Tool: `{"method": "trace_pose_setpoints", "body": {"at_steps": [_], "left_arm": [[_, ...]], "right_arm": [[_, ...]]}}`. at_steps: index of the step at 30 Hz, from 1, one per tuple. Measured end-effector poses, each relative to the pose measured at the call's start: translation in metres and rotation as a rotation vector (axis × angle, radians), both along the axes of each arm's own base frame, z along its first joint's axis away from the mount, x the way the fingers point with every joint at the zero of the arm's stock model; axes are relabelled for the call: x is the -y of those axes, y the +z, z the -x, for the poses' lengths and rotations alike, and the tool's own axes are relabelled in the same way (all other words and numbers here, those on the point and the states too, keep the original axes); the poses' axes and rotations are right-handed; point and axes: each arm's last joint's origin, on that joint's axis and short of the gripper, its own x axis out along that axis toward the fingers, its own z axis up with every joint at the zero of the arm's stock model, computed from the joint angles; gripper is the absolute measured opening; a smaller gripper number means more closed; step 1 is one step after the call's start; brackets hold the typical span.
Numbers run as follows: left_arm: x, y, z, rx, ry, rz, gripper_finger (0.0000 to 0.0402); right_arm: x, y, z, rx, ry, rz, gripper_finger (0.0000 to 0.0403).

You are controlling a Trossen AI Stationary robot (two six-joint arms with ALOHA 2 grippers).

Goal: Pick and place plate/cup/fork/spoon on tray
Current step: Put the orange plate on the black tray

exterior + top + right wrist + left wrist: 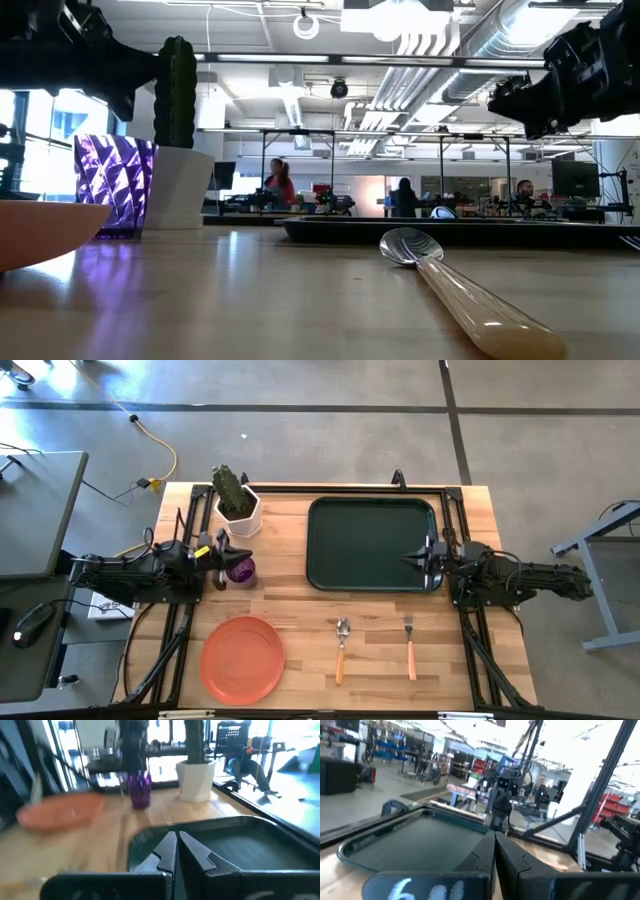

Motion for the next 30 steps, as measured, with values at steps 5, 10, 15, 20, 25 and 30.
{"method": "trace_pose_setpoints", "body": {"at_steps": [5,10,15,20,25,30], "left_arm": [[0.0,0.002,-0.001,0.018,0.006,0.009,0.0003],[0.006,-0.001,-0.007,-0.025,-0.119,0.013,0.0005],[0.022,-0.001,-0.018,-0.11,-0.271,0.022,0.0016],[0.044,0.016,-0.033,-0.194,-0.354,-0.012,0.0032],[0.066,0.029,-0.048,-0.292,-0.332,-0.1,0.0041],[0.084,0.034,-0.059,-0.415,-0.318,-0.133,0.0047]], "right_arm": [[0.002,0.008,0.0,0.125,-0.077,-0.243,0.0012],[0.007,0.008,0.002,0.149,-0.248,-0.242,0.0012],[0.007,0.009,0.002,0.143,-0.244,-0.194,0.0012],[0.005,0.008,0.001,0.133,-0.187,-0.187,0.0012],[0.002,0.009,0.0,0.127,-0.066,-0.191,0.0012],[0.0,0.01,-0.001,0.14,-0.01,-0.221,0.0012]]}}
